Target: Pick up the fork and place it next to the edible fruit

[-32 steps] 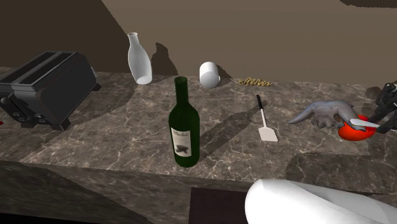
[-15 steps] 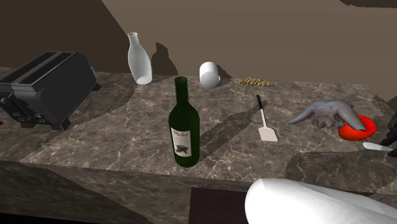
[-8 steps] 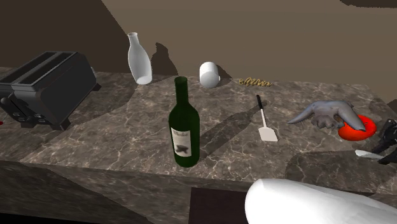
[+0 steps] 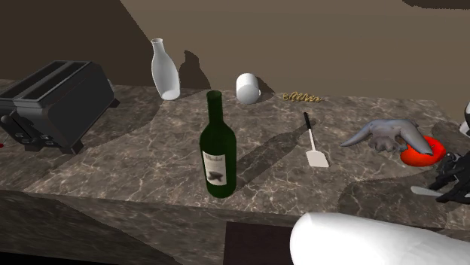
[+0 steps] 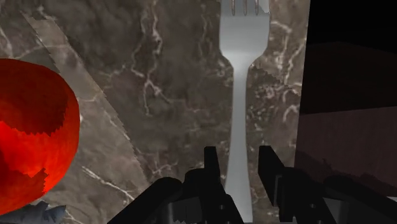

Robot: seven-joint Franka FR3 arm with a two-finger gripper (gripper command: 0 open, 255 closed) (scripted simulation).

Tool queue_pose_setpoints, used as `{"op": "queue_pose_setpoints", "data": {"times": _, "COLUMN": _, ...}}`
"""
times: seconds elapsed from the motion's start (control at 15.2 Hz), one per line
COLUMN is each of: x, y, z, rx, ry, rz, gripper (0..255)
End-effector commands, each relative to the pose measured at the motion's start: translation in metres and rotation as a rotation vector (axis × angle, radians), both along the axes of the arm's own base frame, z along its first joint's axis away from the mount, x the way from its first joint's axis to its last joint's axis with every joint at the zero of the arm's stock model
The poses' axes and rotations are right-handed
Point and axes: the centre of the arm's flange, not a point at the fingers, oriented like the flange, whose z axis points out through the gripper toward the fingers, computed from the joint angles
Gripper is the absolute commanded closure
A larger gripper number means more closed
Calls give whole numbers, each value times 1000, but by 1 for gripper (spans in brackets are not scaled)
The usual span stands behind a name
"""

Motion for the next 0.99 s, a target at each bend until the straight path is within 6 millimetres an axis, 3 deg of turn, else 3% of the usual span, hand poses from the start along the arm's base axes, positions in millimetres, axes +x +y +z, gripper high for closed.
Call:
{"op": "queue_pose_setpoints", "data": {"times": 0.0, "x": -1, "y": 1, "z": -11, "rx": -1, "ry": -1, "rz": 0, "gripper": 255}}
{"op": "queue_pose_setpoints", "data": {"times": 0.13, "x": -1, "y": 1, "z": -24, "rx": -1, "ry": -1, "rz": 0, "gripper": 255}}
{"op": "queue_pose_setpoints", "data": {"times": 0.66, "x": -1, "y": 1, "z": -24, "rx": -1, "ry": -1, "rz": 0, "gripper": 255}}
{"op": "queue_pose_setpoints", "data": {"times": 0.73, "x": -1, "y": 1, "z": -24, "rx": -1, "ry": -1, "rz": 0, "gripper": 0}}
{"op": "queue_pose_setpoints", "data": {"times": 0.92, "x": -1, "y": 1, "z": -24, "rx": -1, "ry": -1, "rz": 0, "gripper": 0}}
